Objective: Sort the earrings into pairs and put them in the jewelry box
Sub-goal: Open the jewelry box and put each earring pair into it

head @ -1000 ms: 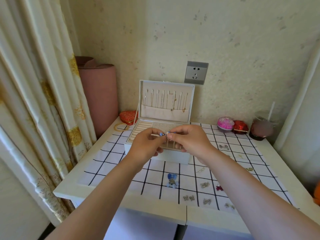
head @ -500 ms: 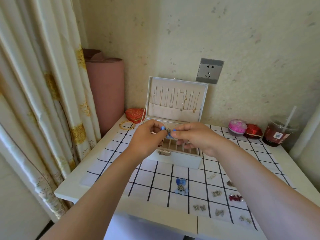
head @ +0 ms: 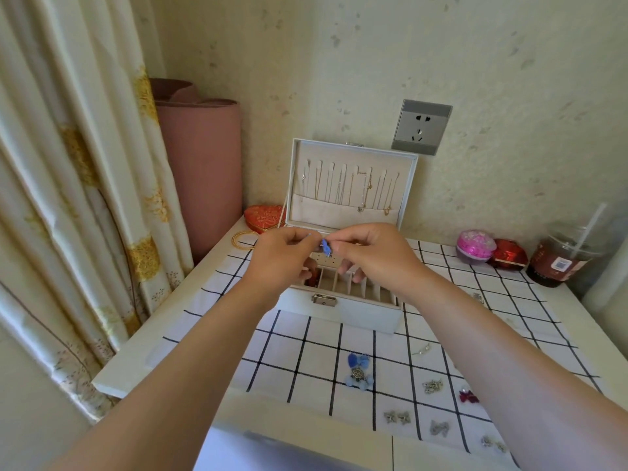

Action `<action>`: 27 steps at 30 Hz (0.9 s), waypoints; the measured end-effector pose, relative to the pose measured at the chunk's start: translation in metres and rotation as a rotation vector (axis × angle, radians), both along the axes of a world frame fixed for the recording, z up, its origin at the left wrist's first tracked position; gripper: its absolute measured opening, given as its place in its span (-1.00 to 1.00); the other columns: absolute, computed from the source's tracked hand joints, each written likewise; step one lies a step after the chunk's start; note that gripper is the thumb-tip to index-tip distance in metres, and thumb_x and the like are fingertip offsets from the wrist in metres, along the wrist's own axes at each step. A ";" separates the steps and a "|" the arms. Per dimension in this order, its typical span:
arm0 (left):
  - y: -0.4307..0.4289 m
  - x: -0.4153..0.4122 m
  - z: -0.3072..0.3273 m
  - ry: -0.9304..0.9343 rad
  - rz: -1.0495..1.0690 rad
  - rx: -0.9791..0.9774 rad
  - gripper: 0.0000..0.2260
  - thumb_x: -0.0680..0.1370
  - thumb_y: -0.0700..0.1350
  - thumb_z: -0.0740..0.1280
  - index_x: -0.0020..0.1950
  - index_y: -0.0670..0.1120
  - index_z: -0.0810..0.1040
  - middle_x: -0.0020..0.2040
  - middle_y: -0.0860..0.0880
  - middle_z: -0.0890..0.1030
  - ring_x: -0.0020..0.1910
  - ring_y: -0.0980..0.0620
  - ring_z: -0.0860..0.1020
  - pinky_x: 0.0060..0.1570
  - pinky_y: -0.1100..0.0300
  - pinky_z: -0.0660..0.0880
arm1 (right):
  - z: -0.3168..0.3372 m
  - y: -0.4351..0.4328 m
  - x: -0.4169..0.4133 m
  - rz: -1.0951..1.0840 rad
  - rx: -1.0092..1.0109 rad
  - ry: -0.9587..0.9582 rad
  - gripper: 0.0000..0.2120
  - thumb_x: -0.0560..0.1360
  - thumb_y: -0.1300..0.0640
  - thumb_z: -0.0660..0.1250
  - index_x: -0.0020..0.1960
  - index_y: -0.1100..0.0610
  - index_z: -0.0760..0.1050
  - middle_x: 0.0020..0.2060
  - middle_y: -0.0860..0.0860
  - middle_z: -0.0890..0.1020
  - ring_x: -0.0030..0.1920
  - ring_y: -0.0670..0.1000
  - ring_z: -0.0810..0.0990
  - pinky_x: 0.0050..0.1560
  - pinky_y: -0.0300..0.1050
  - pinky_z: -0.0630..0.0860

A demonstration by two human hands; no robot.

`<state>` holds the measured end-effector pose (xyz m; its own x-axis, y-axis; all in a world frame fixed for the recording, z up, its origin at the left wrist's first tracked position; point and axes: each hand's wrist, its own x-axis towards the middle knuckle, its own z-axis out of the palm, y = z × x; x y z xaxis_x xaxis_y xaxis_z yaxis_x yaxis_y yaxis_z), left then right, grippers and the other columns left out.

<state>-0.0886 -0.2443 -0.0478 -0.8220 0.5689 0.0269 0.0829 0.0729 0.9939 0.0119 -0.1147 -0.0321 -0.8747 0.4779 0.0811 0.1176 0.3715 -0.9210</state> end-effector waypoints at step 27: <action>-0.012 -0.015 -0.030 0.713 -0.248 -0.555 -0.89 0.50 0.07 0.41 -0.01 0.20 0.70 -0.01 0.15 0.60 0.09 0.10 0.45 0.13 0.09 0.48 | -0.018 0.019 -0.006 0.141 0.663 -0.259 -0.80 0.50 0.15 0.47 0.03 -0.14 0.70 0.02 -0.25 0.66 -0.12 -0.28 0.50 -0.04 -0.20 0.45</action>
